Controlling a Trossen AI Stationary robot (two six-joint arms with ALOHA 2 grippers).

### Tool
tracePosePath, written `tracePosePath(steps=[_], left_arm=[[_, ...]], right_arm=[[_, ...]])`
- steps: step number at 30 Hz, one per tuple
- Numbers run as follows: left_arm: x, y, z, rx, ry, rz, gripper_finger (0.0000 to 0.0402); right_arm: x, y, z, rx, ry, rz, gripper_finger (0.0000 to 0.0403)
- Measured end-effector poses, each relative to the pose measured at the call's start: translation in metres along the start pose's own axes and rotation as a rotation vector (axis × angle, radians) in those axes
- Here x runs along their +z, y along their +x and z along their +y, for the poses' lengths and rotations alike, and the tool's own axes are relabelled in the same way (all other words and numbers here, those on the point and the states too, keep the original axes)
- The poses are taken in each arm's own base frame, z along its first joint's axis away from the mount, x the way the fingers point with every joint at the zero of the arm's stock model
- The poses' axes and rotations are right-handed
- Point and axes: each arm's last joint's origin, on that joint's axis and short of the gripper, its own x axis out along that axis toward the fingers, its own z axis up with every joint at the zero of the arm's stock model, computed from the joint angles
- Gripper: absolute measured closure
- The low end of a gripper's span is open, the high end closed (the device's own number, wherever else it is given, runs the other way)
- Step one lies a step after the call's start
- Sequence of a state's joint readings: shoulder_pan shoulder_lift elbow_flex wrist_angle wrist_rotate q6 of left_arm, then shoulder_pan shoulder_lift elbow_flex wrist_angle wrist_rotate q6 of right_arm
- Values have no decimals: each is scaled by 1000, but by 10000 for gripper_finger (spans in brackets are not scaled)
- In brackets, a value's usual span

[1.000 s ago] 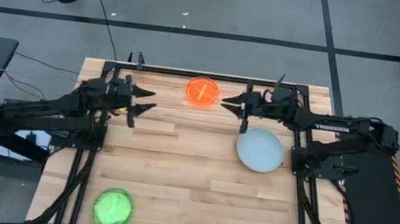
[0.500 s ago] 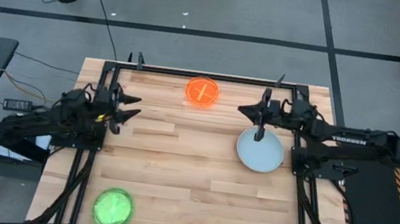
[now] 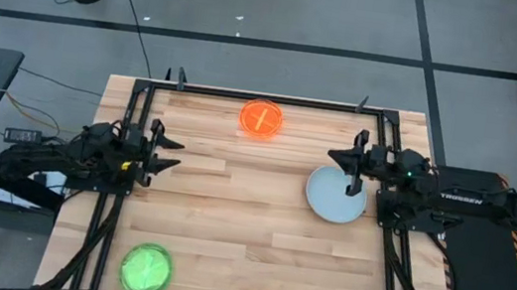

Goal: Stack plastic plates
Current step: Return to Home Position

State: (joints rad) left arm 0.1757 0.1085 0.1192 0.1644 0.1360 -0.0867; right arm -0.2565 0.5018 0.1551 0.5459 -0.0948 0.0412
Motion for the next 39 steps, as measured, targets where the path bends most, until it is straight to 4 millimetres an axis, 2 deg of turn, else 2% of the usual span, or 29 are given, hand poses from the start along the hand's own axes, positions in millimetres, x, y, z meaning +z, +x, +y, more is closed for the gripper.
tracePosePath(steps=[10, 19, 25, 27, 34, 39], left_arm=[[-1, 0, 0, 2, -34, 15, 192], [-11, 0, 1, 12, -47, 101, 192], [-38, 0, 5, 56, -63, 109, 198], [-40, 0, 5, 72, -66, 122, 204], [-43, -1, 6, 104, -74, 150, 246], [-44, 0, 7, 167, -59, 158, 321]], right_arm=[[-29, -26, -1, -66, 34, -4, 390], [-44, -35, 1, -129, 78, 145, 391], [-43, -40, 7, -151, 34, 126, 391], [-42, -41, 10, -150, 30, 117, 391], [-41, -42, 14, -198, -52, 114, 391], [-44, -42, 15, -179, -21, 138, 390]])
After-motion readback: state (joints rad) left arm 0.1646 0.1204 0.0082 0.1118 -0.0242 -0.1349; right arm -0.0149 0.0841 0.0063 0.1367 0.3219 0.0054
